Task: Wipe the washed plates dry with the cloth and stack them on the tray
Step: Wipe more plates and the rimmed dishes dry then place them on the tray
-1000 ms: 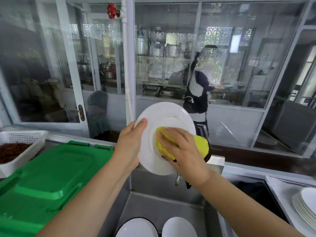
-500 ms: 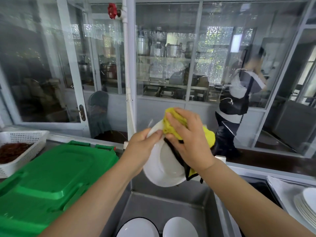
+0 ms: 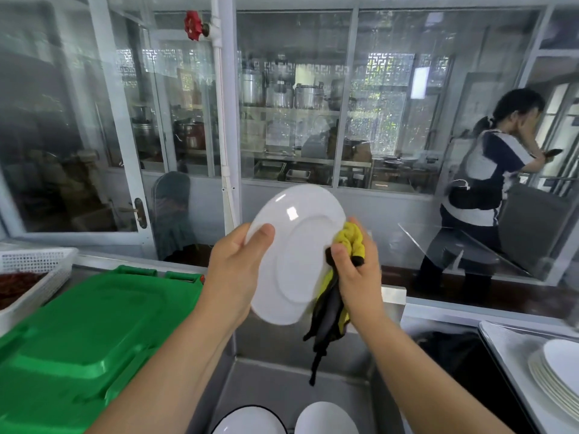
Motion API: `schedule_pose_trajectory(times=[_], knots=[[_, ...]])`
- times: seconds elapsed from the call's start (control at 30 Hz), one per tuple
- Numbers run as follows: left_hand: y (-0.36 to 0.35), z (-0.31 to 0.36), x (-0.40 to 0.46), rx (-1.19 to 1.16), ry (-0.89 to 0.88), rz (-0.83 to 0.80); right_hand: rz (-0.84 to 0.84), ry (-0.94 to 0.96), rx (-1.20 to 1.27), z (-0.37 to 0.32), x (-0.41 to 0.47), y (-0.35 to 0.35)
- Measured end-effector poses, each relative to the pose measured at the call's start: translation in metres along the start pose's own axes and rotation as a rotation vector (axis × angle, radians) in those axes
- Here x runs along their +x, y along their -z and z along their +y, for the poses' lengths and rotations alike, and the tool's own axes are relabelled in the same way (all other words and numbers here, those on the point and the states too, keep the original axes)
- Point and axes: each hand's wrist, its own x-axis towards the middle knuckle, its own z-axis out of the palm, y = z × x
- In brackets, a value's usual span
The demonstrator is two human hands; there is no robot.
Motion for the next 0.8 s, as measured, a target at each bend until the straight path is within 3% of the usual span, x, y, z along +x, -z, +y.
schedule_pose_trajectory(times=[0.07,0.13,0.2,0.33,0.53,0.7,0.8], knots=[[-0.002,0.0,0.002,-0.056,-0.022,0.005,0.026,-0.136,0.204,0.005,-0.006,-0.003],[0.0,-0.002,0.005,-0.084,0.011,-0.026,0.08,-0.162,0.258,0.002,-0.004,0.0],[0.009,-0.003,0.011,-0.08,0.066,-0.129,0.089,-0.133,0.207,-0.003,0.001,0.009],[0.028,0.004,0.03,0.091,0.147,-0.305,-0.055,-0.02,0.017,-0.013,0.003,0.021],[0.025,0.001,0.027,0.255,0.117,-0.349,-0.236,0.283,-0.408,-0.026,0.007,0.027],[0.01,-0.004,0.019,0.39,0.066,-0.451,-0.454,0.768,-0.846,-0.052,0.022,0.011],[0.009,0.0,0.017,0.356,0.028,-0.404,-0.479,0.783,-0.83,-0.055,0.03,0.013]])
